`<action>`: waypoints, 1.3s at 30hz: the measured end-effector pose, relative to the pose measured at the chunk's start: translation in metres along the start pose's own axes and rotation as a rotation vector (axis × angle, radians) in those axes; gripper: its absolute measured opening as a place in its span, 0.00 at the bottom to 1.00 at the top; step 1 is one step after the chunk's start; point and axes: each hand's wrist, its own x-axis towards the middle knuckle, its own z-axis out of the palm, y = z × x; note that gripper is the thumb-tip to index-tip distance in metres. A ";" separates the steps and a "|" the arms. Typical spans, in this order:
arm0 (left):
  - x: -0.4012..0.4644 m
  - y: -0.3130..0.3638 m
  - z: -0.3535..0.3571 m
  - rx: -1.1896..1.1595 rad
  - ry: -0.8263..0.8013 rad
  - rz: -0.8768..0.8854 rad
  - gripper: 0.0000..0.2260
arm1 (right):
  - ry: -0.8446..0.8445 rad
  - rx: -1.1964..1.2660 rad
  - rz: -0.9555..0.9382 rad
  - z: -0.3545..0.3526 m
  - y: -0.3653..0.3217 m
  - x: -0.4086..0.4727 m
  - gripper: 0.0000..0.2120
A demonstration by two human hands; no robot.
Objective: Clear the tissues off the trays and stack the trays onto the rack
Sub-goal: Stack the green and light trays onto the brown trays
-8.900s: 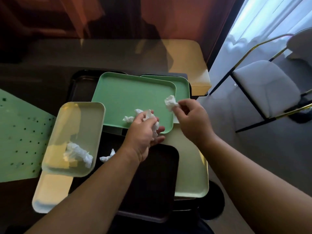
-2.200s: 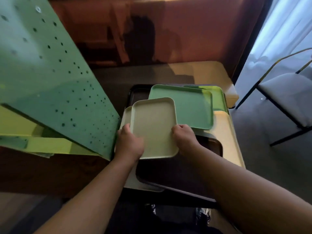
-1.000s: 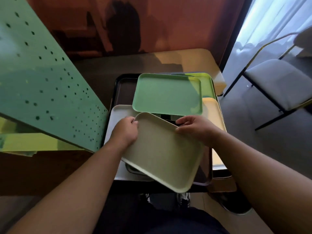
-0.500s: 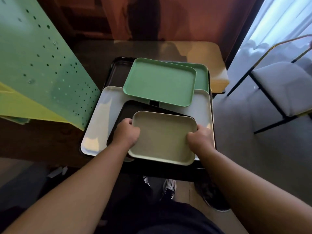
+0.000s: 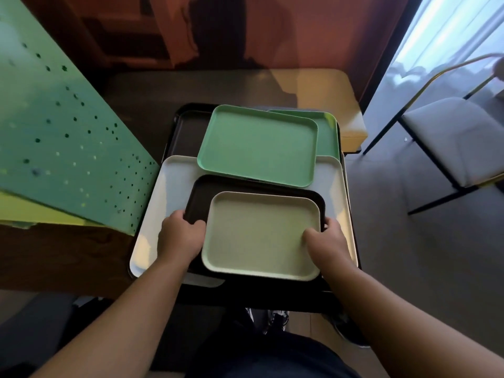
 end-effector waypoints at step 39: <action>0.154 0.137 0.004 -0.242 0.017 0.287 0.29 | 0.103 0.323 0.029 -0.001 -0.155 0.123 0.15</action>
